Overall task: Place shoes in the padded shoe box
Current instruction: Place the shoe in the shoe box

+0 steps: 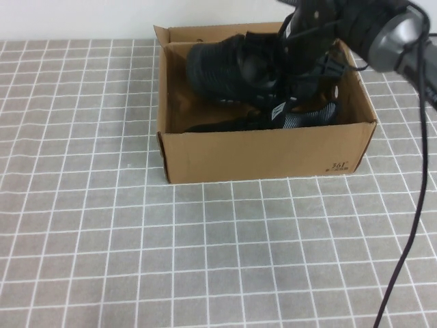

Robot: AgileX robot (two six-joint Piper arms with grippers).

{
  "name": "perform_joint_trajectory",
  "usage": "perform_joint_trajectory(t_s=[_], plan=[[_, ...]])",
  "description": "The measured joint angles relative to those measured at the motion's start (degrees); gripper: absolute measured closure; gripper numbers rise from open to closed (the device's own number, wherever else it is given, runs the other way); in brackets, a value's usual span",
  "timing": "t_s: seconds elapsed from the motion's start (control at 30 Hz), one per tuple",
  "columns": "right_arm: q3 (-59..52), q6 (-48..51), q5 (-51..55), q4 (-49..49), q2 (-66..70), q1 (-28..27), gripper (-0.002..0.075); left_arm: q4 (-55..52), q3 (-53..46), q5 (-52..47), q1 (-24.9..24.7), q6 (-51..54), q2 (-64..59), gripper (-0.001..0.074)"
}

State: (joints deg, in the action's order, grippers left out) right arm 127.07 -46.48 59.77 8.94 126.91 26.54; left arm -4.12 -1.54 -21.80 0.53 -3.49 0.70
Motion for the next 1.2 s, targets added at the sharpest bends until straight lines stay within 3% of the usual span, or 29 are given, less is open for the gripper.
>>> perform_joint_trajectory(t_s=[0.47,0.9,1.03,1.2], plan=[[0.13,-0.93,-2.92,0.55,3.43,0.23,0.0661,0.00,0.00,0.00,0.00,0.00,0.00,0.0739],[0.13,5.11,-3.55,0.55,3.52,0.34,0.0651,0.00,0.00,0.00,0.00,0.00,0.00,0.0738],[0.13,7.41,-4.47,0.31,3.56,0.34,0.0555,0.00,0.00,0.00,0.00,0.00,0.00,0.0738],[0.13,11.21,-7.49,-0.27,3.45,0.42,0.0382,0.48,0.00,0.00,0.00,0.00,0.00,0.0739]])
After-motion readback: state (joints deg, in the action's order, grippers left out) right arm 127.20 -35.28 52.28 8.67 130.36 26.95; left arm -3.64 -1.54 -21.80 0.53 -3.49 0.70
